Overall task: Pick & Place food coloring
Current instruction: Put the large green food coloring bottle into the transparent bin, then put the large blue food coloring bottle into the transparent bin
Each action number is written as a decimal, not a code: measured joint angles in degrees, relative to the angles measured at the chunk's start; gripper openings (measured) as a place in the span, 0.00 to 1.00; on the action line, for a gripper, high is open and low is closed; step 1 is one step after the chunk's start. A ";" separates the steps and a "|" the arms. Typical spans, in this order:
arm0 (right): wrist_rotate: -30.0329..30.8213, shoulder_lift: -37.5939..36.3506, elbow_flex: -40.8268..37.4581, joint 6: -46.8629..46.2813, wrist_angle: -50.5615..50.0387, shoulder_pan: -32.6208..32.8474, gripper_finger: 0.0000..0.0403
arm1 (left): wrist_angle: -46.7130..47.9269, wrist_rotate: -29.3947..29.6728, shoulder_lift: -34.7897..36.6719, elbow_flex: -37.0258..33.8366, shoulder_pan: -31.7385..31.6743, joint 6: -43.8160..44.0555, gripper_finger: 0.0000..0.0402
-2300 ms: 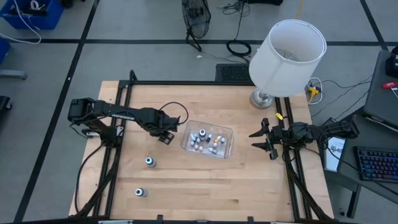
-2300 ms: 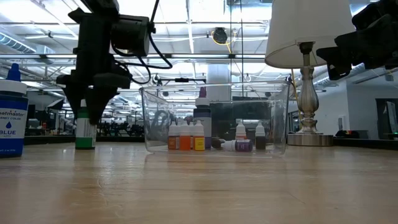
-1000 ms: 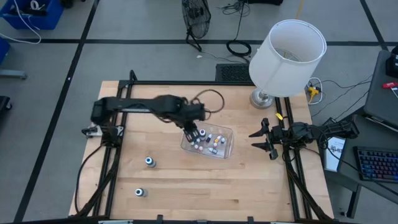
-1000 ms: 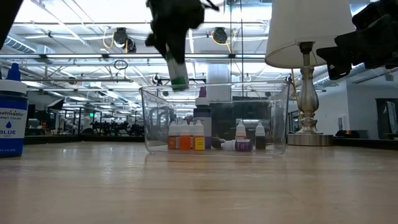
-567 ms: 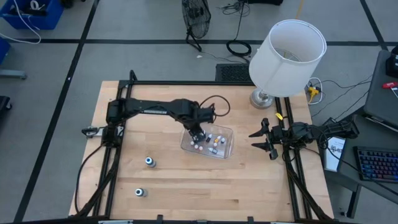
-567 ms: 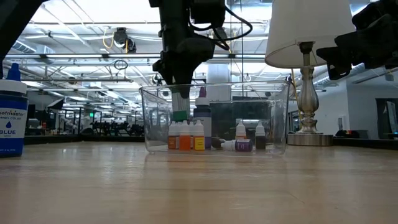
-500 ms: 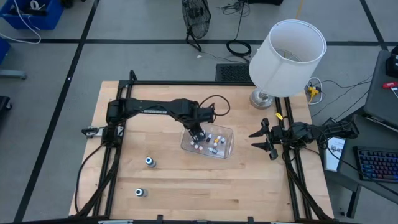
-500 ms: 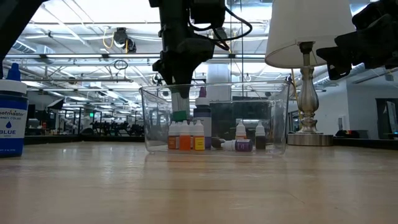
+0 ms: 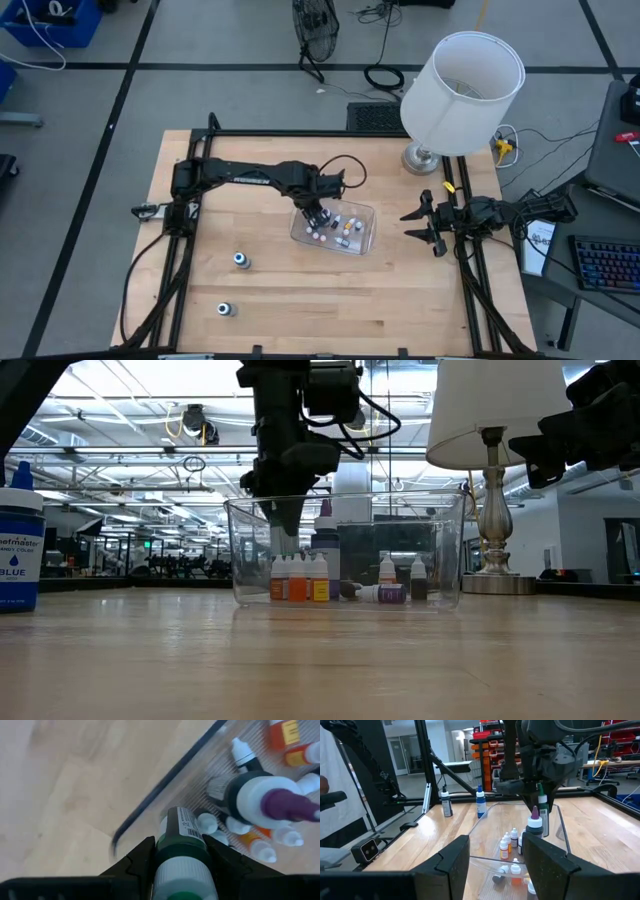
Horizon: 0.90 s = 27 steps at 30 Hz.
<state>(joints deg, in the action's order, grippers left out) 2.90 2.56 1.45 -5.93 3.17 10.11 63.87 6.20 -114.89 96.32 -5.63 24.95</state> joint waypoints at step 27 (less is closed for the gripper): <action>0.00 -0.01 0.00 0.00 0.00 0.00 0.42 | -1.24 0.38 2.76 -1.23 -0.19 1.95 0.78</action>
<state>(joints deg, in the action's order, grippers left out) 2.90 2.55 1.45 -5.93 3.17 10.11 62.63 6.58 -112.14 95.09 -5.82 26.89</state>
